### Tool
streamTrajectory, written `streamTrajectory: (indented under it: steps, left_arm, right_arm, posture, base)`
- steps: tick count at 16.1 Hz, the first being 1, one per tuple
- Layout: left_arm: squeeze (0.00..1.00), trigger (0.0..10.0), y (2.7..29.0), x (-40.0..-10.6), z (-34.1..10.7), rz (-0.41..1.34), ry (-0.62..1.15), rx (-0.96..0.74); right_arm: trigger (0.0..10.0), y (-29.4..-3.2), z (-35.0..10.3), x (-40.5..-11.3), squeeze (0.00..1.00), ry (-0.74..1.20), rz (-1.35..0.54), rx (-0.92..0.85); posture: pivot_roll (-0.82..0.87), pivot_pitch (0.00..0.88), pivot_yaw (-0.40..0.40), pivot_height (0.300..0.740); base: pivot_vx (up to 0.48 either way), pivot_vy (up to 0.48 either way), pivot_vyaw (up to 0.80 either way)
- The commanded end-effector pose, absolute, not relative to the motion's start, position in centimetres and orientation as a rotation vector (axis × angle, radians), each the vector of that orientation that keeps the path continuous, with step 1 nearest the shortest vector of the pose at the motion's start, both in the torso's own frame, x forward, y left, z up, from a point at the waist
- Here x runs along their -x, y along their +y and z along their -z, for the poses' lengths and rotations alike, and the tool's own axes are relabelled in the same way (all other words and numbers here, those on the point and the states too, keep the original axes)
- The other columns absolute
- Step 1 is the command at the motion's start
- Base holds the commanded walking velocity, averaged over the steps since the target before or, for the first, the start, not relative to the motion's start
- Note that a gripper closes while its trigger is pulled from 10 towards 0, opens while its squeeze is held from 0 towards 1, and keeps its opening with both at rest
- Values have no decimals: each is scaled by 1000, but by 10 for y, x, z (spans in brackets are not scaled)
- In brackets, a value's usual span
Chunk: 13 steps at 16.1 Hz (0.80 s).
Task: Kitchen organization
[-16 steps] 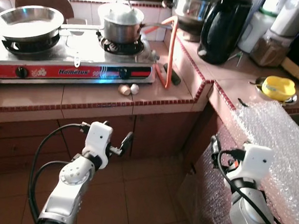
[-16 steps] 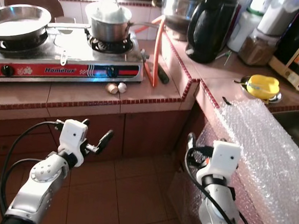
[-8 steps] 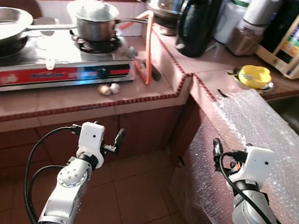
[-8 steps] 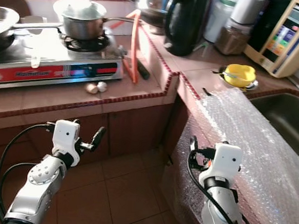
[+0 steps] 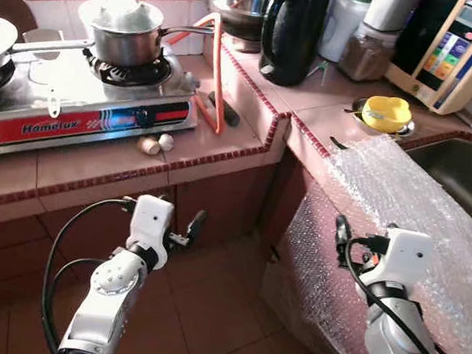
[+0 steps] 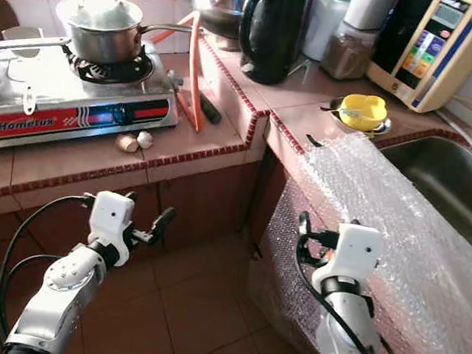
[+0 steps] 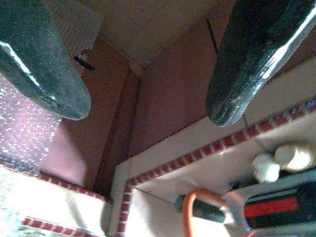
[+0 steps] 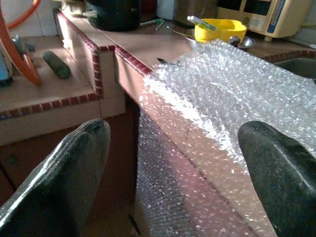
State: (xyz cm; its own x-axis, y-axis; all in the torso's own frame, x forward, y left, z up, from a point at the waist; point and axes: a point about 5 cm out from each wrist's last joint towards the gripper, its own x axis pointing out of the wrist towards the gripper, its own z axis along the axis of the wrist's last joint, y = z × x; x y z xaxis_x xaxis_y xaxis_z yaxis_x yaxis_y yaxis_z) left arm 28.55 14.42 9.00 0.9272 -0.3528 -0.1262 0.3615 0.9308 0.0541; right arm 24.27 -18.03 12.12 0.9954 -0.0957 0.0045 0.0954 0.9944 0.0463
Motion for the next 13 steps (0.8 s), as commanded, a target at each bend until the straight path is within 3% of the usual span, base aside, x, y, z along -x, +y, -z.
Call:
streamTrajectory:
  steps: [1, 13]
  left_arm:
    - [0, 10000, 138, -289, -96, 398, 94, -54]
    - [0, 10000, 126, -304, -102, 435, 79, -55]
  right_arm:
    - [10000, -184, -123, -242, 0, -23, 103, -36]
    - [10000, -186, -129, -237, 0, -66, 133, -29]
  posture:
    - [144, 38, -54, 740]
    - [109, 31, -35, 740]
  base:
    - [0, 0, 0]
    - [0, 0, 0]
